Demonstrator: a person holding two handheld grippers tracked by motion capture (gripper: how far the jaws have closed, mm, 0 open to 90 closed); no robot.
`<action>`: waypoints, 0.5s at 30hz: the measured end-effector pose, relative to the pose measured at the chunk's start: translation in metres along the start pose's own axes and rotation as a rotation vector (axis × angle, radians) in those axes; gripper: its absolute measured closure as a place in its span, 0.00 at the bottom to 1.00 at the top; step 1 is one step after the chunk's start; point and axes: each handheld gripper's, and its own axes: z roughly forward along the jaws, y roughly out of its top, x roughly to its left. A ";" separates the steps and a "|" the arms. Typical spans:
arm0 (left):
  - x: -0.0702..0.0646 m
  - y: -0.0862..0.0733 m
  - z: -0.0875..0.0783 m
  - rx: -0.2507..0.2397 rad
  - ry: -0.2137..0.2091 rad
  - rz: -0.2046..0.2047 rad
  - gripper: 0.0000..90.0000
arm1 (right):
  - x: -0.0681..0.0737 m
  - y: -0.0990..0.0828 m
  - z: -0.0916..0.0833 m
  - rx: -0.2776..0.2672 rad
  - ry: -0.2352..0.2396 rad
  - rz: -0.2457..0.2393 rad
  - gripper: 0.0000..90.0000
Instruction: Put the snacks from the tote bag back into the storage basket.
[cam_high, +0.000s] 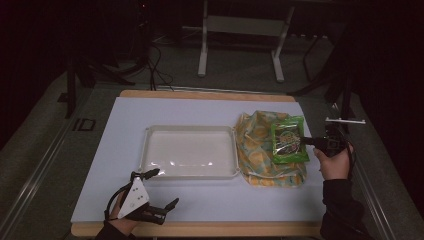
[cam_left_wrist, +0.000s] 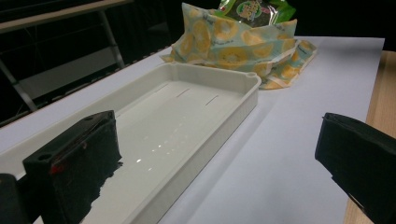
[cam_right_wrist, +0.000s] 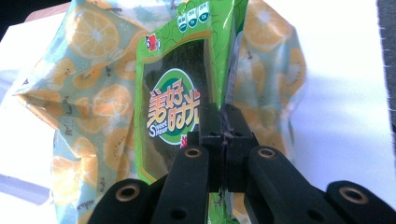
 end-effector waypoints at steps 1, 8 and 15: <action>0.000 0.000 0.000 0.000 0.000 0.001 0.00 | -0.001 0.000 -0.002 -0.005 -0.002 0.002 0.99; 0.000 0.000 0.000 -0.002 0.000 0.002 0.00 | -0.006 -0.002 -0.014 -0.028 -0.005 0.019 0.99; 0.000 0.000 0.000 -0.004 0.000 0.002 0.00 | -0.009 -0.001 -0.027 -0.050 -0.003 0.031 0.99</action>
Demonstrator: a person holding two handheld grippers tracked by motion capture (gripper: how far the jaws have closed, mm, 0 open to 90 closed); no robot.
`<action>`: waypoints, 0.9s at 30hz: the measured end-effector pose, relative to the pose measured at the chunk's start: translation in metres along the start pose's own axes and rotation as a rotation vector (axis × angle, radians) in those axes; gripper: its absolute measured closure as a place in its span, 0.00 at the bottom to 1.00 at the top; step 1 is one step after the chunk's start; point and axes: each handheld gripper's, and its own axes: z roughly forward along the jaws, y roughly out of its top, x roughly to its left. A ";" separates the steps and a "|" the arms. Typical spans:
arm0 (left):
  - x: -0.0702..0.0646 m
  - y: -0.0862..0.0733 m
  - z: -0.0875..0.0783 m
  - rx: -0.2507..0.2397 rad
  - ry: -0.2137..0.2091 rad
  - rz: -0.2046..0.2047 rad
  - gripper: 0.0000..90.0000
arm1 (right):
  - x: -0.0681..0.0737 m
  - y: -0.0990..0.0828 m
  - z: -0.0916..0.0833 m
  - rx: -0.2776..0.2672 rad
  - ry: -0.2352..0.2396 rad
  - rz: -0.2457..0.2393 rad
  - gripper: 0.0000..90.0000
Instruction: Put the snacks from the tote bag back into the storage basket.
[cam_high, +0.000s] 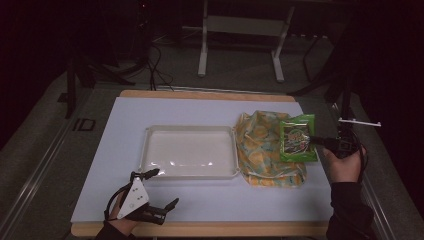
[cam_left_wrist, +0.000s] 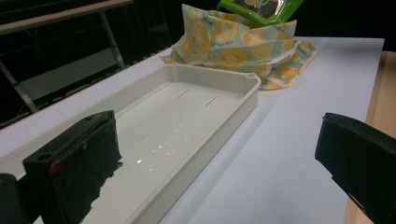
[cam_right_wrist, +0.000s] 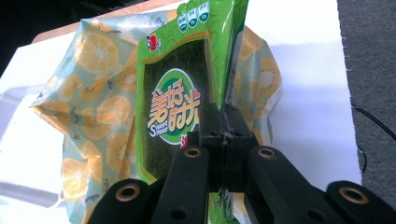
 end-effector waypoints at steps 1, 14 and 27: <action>0.000 0.000 0.000 0.002 0.001 0.001 0.00 | 0.000 0.000 -0.002 -0.008 -0.002 0.001 0.99; 0.000 0.000 0.000 0.003 0.002 0.004 0.00 | 0.006 0.008 -0.021 -0.048 0.011 -0.005 0.99; 0.000 0.000 0.000 0.005 0.003 0.008 0.00 | 0.024 0.024 -0.035 -0.093 0.030 -0.025 0.99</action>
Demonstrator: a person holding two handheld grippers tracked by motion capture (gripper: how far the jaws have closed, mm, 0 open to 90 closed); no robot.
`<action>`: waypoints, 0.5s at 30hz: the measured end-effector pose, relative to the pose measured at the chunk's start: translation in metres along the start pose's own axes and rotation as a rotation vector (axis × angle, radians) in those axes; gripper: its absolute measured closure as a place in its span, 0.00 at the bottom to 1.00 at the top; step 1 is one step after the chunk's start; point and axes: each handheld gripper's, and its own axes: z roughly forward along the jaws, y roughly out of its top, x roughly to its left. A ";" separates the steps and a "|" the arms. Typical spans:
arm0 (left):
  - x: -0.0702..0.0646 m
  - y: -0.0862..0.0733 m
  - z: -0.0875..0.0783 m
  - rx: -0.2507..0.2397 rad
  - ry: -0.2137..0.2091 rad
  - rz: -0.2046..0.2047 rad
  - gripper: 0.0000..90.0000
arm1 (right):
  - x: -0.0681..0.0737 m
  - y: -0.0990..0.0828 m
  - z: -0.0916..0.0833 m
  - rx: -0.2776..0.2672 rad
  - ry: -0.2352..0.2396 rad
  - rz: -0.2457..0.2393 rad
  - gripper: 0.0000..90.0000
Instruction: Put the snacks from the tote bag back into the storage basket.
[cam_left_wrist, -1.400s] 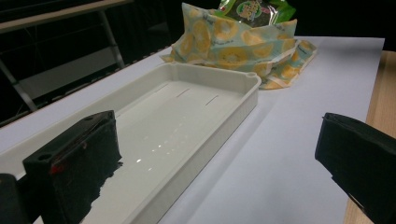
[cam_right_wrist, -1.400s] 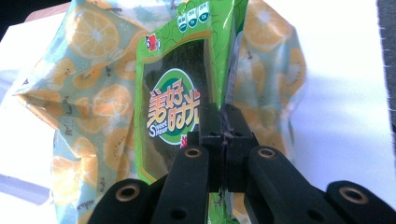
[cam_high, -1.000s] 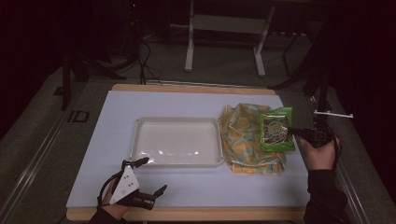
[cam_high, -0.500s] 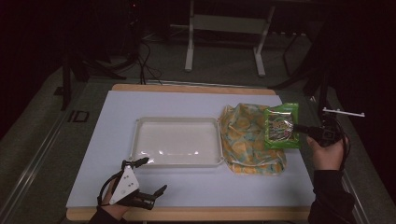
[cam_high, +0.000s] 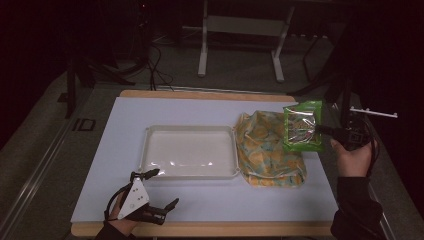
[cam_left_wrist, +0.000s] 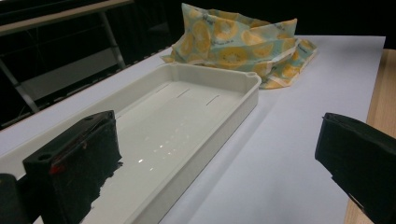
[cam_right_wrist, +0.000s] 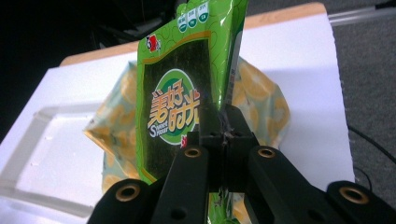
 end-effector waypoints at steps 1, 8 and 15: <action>0.000 0.000 0.000 0.000 0.000 0.000 0.00 | 0.002 0.002 -0.001 -0.002 0.002 -0.005 0.99; 0.000 0.000 0.000 -0.002 0.001 0.000 0.00 | 0.015 0.009 -0.002 -0.012 0.016 -0.016 0.99; 0.000 0.000 0.000 -0.003 0.001 0.000 0.00 | 0.030 0.016 -0.002 -0.018 0.034 -0.037 0.99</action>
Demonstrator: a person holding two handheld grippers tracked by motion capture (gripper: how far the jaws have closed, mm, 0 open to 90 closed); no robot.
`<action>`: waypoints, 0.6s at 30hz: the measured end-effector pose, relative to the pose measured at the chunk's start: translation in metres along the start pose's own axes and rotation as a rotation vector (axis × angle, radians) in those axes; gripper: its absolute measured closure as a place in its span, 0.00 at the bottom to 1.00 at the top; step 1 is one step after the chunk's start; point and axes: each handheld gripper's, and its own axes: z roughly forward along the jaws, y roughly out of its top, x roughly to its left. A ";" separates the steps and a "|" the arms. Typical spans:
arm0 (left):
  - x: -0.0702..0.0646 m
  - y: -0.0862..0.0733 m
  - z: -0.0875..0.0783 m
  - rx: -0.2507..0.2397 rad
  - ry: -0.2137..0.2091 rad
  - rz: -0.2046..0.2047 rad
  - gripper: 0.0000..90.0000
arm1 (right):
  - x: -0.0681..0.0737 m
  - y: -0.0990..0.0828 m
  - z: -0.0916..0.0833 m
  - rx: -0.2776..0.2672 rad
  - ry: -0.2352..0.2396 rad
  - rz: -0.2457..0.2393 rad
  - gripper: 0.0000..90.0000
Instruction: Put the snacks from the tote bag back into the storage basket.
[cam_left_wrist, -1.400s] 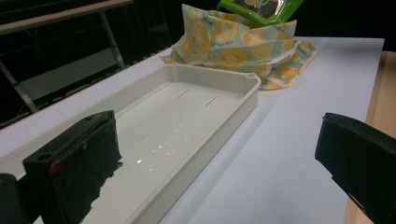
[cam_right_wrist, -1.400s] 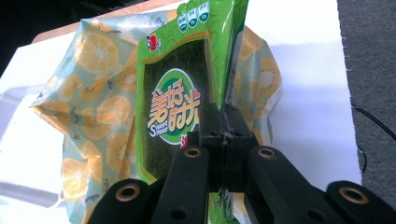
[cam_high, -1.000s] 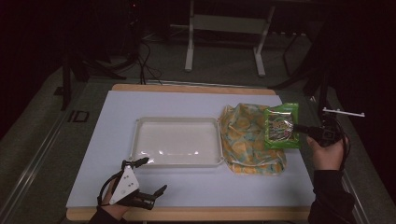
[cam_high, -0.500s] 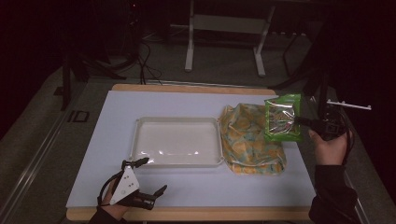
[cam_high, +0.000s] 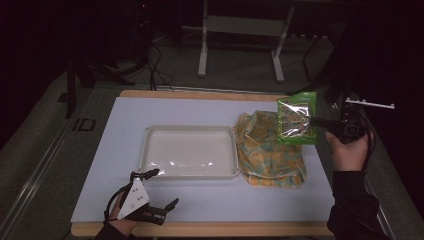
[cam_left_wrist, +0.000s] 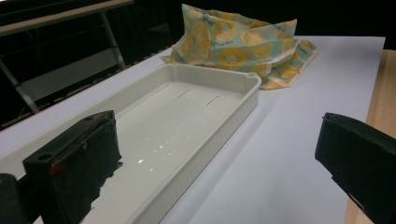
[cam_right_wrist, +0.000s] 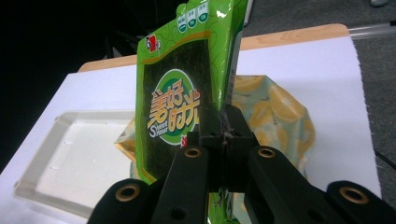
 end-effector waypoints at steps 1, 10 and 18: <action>0.000 0.000 0.000 0.000 0.000 0.000 0.00 | 0.003 0.001 0.000 -0.002 0.002 -0.002 0.99; 0.000 0.000 0.000 0.002 -0.003 0.001 0.00 | 0.025 0.010 0.005 -0.007 0.039 -0.030 0.99; -0.001 0.000 0.000 0.002 -0.005 0.005 0.00 | 0.045 0.015 0.012 -0.008 0.061 -0.061 0.99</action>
